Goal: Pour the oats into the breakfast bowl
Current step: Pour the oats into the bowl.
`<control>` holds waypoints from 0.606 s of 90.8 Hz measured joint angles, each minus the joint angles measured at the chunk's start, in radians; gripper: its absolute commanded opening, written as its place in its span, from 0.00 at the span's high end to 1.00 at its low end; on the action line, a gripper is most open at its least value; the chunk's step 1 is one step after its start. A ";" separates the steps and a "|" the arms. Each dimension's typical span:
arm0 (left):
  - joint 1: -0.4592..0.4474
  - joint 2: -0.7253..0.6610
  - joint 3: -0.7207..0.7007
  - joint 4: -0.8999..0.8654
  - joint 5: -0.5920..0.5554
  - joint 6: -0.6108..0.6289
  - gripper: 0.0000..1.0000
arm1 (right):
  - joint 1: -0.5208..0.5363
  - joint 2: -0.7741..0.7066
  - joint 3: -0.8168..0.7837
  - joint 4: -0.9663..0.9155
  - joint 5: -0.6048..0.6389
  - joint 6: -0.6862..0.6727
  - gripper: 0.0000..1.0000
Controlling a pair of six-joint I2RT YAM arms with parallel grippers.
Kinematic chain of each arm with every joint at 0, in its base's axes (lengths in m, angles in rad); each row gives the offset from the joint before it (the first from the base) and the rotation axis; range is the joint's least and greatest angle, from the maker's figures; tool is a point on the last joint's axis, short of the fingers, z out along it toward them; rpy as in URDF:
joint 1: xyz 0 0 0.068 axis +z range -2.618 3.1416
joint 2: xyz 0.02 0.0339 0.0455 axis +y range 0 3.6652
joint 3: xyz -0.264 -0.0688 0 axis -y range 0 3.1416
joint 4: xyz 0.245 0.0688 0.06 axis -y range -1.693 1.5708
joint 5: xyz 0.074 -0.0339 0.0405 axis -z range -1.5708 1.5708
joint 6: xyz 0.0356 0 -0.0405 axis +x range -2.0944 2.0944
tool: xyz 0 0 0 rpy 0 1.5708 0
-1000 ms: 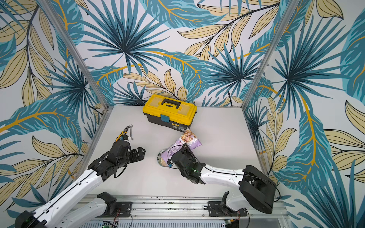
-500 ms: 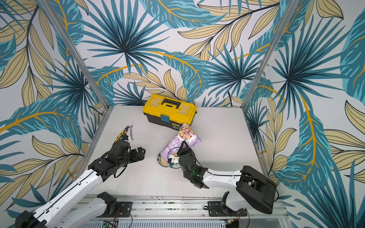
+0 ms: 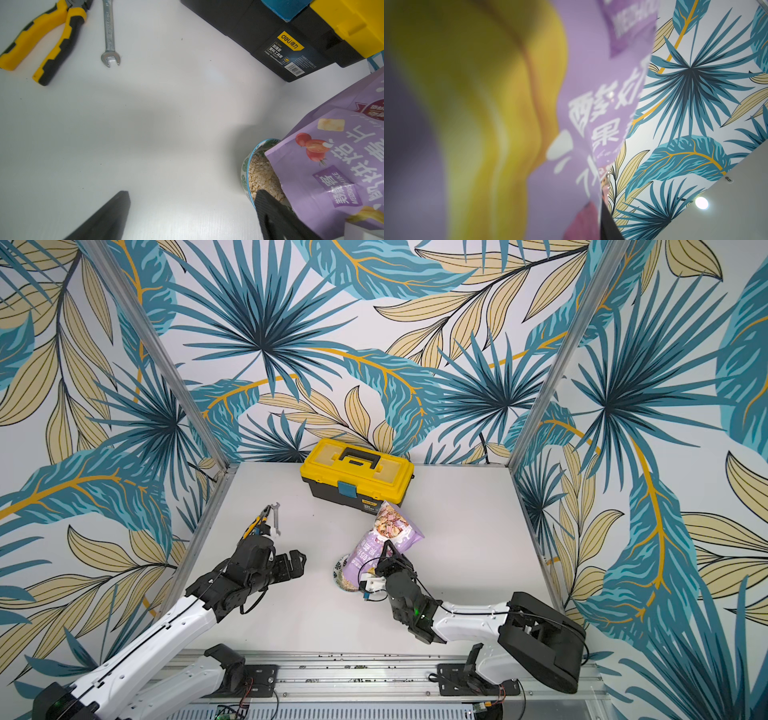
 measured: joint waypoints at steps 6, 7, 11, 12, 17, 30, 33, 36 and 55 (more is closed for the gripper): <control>0.000 0.000 0.000 0.000 0.000 0.000 0.01 | 0.000 0.002 0.000 0.022 0.000 0.000 1.00; 0.000 0.000 0.000 0.000 0.000 0.000 0.01 | 0.000 0.002 0.000 0.025 0.000 0.000 1.00; 0.000 0.000 0.000 0.000 0.000 0.000 0.01 | 0.000 0.002 0.000 0.032 0.000 0.000 1.00; 0.000 0.000 0.000 0.000 0.000 0.000 0.01 | 0.000 0.002 0.000 0.033 0.000 0.000 1.00; 0.000 0.000 0.000 -0.001 0.000 0.000 0.01 | 0.000 0.002 0.000 0.033 0.000 0.000 1.00; 0.000 0.000 0.000 -0.002 0.000 0.000 0.01 | 0.000 0.002 0.000 0.025 0.000 0.000 1.00; 0.000 0.000 0.000 -0.002 0.000 0.000 0.01 | 0.000 0.002 0.000 0.020 0.000 0.000 1.00; 0.000 0.000 0.000 -0.002 0.000 0.000 0.01 | -0.001 0.002 0.000 0.014 -0.001 0.000 1.00; 0.000 0.002 0.000 -0.001 0.000 0.000 0.01 | -0.002 0.004 0.000 -0.042 -0.005 0.000 1.00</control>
